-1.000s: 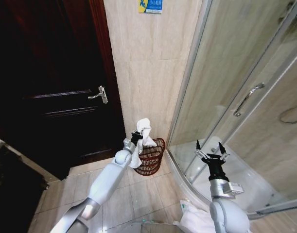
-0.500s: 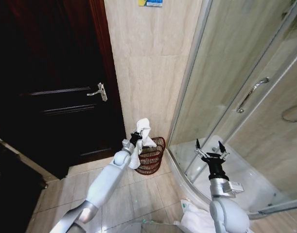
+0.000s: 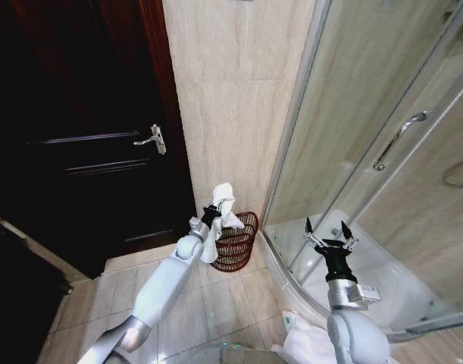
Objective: Discard the used towel into the hamper.
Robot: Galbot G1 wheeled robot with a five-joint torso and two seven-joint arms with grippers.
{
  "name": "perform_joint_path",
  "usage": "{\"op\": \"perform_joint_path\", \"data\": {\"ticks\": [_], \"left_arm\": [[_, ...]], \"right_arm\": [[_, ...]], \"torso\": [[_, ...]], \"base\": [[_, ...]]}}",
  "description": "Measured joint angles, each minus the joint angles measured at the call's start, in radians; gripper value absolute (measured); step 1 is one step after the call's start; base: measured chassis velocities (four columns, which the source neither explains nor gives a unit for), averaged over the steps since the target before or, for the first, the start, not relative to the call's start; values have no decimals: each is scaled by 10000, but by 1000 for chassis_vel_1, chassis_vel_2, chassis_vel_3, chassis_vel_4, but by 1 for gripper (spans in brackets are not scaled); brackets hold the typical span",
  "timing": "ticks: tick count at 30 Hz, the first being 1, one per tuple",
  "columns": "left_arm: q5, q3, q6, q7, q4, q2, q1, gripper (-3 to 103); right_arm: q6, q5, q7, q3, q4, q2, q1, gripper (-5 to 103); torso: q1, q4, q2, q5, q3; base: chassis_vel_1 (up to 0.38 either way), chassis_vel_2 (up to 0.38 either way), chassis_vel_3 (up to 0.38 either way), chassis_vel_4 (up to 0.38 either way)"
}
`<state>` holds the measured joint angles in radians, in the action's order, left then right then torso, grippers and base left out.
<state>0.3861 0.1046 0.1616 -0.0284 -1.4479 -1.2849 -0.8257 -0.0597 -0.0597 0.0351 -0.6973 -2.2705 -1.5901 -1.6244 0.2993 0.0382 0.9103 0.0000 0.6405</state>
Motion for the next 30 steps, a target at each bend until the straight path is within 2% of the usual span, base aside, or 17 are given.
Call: {"op": "perform_joint_path", "data": {"ticks": [9, 14, 21, 30], "left_arm": [[37, 150, -310, 134, -1281, 300, -130, 7], [227, 36, -497, 281, -1647, 427, 252, 7], [358, -350, -581, 369, -1465, 383, 910, 7], [395, -917, -494, 385, -244, -70, 2069, 7]], "right_arm": [[0, 54, 33, 72, 62, -16, 12, 100], [8, 115, 38, 134, 91, -22, 54, 100], [36, 167, 48, 161, 162, -19, 92, 100], [85, 168, 63, 111, 347, 28, 208, 100]], "torso": [[-201, 1, -465, 0, -262], [-311, 0, -700, 0, -390], [-419, -1, -971, 0, -548], [-599, 0, -1391, 1, -789]], "base": [[0, 0, 0, 0], [0, 0, 0, 0], [0, 0, 0, 0], [0, 0, 0, 0]]}}
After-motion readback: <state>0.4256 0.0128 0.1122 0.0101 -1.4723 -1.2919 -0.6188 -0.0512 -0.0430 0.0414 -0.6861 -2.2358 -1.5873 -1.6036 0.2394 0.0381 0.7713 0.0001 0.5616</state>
